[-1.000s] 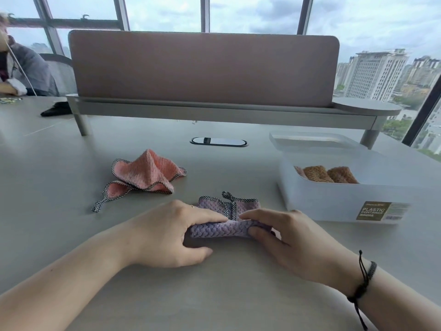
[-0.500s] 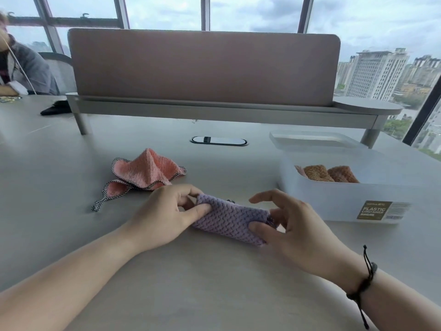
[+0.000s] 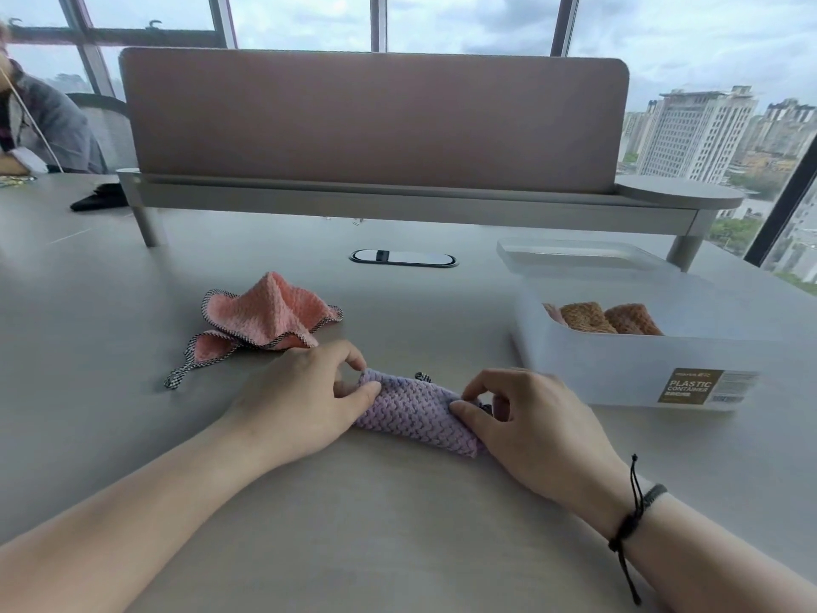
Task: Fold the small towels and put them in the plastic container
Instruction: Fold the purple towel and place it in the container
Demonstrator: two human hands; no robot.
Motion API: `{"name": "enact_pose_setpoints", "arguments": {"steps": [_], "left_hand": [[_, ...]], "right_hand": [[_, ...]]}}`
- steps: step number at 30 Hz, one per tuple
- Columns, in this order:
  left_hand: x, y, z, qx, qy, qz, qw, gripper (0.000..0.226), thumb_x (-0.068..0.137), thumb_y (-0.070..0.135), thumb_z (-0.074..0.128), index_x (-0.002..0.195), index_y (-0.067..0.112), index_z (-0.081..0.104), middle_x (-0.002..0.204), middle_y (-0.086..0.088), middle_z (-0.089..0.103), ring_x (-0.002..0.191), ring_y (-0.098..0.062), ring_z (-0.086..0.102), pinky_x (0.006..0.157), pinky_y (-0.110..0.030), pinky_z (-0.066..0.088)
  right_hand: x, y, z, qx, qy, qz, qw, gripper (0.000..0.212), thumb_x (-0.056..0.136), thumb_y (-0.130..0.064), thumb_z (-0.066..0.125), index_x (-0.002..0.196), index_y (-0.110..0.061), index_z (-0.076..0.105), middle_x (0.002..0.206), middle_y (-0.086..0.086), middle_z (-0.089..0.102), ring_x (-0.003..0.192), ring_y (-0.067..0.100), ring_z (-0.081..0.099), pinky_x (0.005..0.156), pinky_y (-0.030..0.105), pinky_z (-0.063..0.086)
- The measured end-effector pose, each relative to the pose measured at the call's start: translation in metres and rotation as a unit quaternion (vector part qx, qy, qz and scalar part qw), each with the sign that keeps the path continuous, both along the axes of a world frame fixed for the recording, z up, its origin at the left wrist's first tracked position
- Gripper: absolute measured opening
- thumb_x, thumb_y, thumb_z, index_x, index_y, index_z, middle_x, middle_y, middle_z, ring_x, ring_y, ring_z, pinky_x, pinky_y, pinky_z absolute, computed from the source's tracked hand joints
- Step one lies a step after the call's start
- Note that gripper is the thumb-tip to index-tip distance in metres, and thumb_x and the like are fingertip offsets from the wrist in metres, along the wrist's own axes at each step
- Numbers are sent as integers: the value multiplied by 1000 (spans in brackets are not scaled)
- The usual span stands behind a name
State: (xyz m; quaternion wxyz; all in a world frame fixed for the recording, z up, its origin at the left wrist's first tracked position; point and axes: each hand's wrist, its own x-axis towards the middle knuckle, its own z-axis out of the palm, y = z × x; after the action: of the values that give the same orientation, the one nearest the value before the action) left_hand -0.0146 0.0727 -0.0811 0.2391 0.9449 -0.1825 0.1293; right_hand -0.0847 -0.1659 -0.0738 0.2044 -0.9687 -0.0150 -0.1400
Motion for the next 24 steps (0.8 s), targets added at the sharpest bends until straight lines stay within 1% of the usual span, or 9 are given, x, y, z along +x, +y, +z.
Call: {"name": "enact_pose_setpoints", "arguments": {"steps": [3,6,8,10,12,15,19,22,24], "left_hand": [[-2,0,2,40,8,33,999,47,75,78,50,102,40,55,65,11,62,71,-6,61,64,-32,53],[-6,-3,5,-13,18,21,1000,61,70,83,50,115,42,52,68,14,65,71,-3,62,74,-34,55],[-8,-8,5,-74,33,3,997,60,74,70,64,125,41,48,84,16,69,70,1,63,79,-32,54],[-9,-13,2,-143,58,-20,988,64,75,54,75,130,42,45,109,16,65,74,-2,68,85,-32,55],[-10,-17,-1,-212,85,-54,972,68,74,39,84,128,48,44,127,14,57,79,-4,72,89,-37,58],[-13,-24,-3,-295,132,-83,943,75,70,18,90,123,49,48,139,8,50,87,-9,75,90,-40,59],[-18,-35,-3,-373,184,-69,907,79,66,6,91,125,43,52,137,6,48,92,-11,74,86,-34,60],[-19,-37,1,-407,228,-41,884,79,60,10,94,122,40,55,127,-1,54,98,-17,72,89,-35,58],[-20,-38,5,-423,262,-35,867,78,60,10,94,124,35,56,120,-8,59,105,-20,67,87,-30,55]], "right_hand": [[1,-1,-1,-1,-12,5,1000,28,85,-62,56,87,-37,70,71,-14,52,71,5,53,57,28,43],[2,-2,-1,30,-10,21,999,34,80,-63,61,74,-31,68,62,-7,57,62,7,54,56,31,47],[0,0,-1,47,5,66,997,40,78,-64,62,70,-25,67,58,-3,58,55,10,53,54,31,45],[-4,3,0,67,23,132,989,43,77,-65,61,69,-23,65,59,0,59,54,13,52,53,34,45],[-7,6,-1,75,34,184,979,44,77,-66,59,65,-24,61,60,0,57,55,16,51,52,35,44],[-8,8,-1,67,48,205,975,37,78,-60,65,72,-23,66,63,-2,60,57,14,52,51,26,39],[-8,7,1,65,52,201,976,31,77,-53,71,75,-22,66,58,-7,57,52,7,48,50,22,36],[-8,6,2,72,56,199,976,33,75,-54,72,77,-22,66,58,-8,57,52,7,48,51,24,37],[-8,5,3,77,60,197,975,33,73,-55,72,77,-23,66,58,-9,57,52,7,49,51,23,39]]}}
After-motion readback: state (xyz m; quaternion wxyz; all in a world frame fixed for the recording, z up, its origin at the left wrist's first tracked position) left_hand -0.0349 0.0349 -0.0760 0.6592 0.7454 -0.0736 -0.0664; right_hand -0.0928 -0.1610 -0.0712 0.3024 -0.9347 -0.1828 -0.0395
